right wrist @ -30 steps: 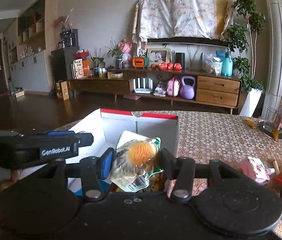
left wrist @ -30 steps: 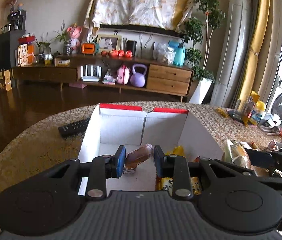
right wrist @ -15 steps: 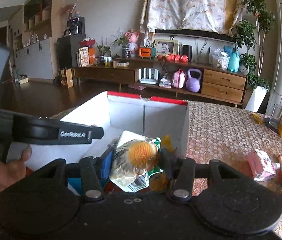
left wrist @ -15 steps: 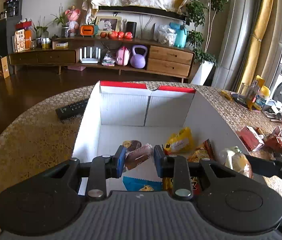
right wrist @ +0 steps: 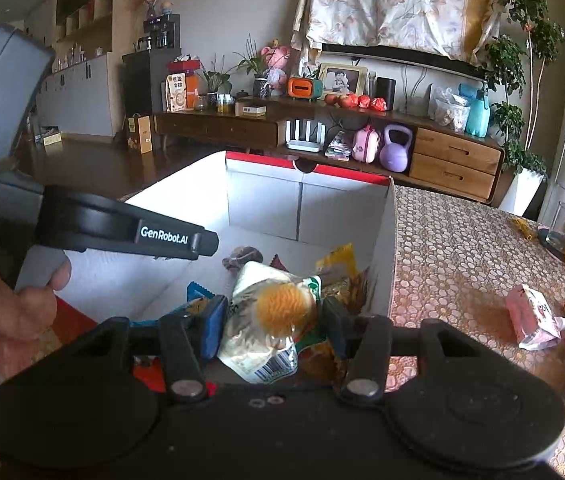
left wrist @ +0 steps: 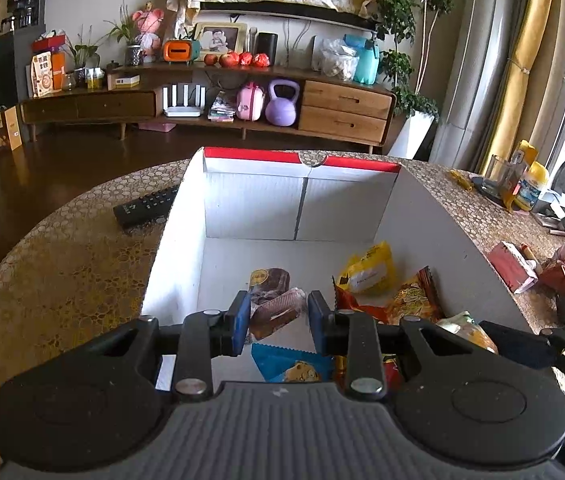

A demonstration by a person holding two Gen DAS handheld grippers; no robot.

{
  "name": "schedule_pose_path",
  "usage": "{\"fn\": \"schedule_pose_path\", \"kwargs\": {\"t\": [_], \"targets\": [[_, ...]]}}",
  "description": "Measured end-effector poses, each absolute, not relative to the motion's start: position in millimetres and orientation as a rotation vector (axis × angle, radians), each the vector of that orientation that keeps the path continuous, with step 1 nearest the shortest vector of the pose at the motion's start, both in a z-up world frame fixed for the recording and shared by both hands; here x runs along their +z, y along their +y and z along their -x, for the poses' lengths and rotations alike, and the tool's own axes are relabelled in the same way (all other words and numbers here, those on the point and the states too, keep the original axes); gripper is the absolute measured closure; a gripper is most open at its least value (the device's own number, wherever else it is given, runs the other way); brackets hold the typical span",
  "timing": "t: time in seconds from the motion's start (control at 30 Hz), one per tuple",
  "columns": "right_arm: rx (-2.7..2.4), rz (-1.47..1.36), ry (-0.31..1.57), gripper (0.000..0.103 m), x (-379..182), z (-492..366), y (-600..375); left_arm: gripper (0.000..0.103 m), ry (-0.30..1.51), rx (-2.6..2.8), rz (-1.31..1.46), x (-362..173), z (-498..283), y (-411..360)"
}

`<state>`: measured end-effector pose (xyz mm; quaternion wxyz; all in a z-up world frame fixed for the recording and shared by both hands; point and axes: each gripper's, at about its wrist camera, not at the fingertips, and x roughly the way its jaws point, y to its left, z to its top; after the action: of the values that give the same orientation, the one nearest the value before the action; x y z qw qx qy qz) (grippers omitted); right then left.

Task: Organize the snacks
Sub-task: 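Open both tools to drop the pink candy and pastry into the box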

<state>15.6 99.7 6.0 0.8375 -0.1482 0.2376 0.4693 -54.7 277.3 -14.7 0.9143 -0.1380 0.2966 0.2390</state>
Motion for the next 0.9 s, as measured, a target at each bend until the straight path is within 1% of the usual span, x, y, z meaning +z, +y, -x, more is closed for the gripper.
{"fn": "schedule_pose_path", "kwargs": {"t": [0.13,0.2,0.23,0.27,0.3,0.5,0.63,0.77,0.83,0.9], "targets": [[0.989,0.317,0.497,0.048,6,-13,99,0.072,0.619,0.499,0.282,-17,53,276],[0.985,0.321,0.489,0.045,6,-12,97,0.067,0.628,0.499,0.28,-17,52,274],[0.982,0.321,0.483,0.04,7,-11,97,0.063,0.628,0.491,0.282,-18,52,274],[0.979,0.32,0.48,0.038,7,-11,96,0.059,0.625,0.486,0.284,-17,52,272],[0.976,0.318,0.478,0.036,8,-11,95,0.057,0.624,0.483,0.285,-17,52,271],[0.972,0.315,0.474,0.036,8,-12,91,0.039,0.621,0.465,0.291,-16,51,263],[0.976,0.311,0.466,0.036,10,-11,86,0.018,0.589,0.48,0.281,-9,54,255],[0.976,0.298,0.434,0.033,18,-5,76,0.018,0.551,0.491,0.294,2,59,249],[0.964,0.287,0.418,0.025,21,-5,69,0.018,0.537,0.498,0.284,8,59,243],[0.958,0.267,0.408,0.025,24,-5,60,0.018,0.52,0.502,0.277,13,59,236]]}}
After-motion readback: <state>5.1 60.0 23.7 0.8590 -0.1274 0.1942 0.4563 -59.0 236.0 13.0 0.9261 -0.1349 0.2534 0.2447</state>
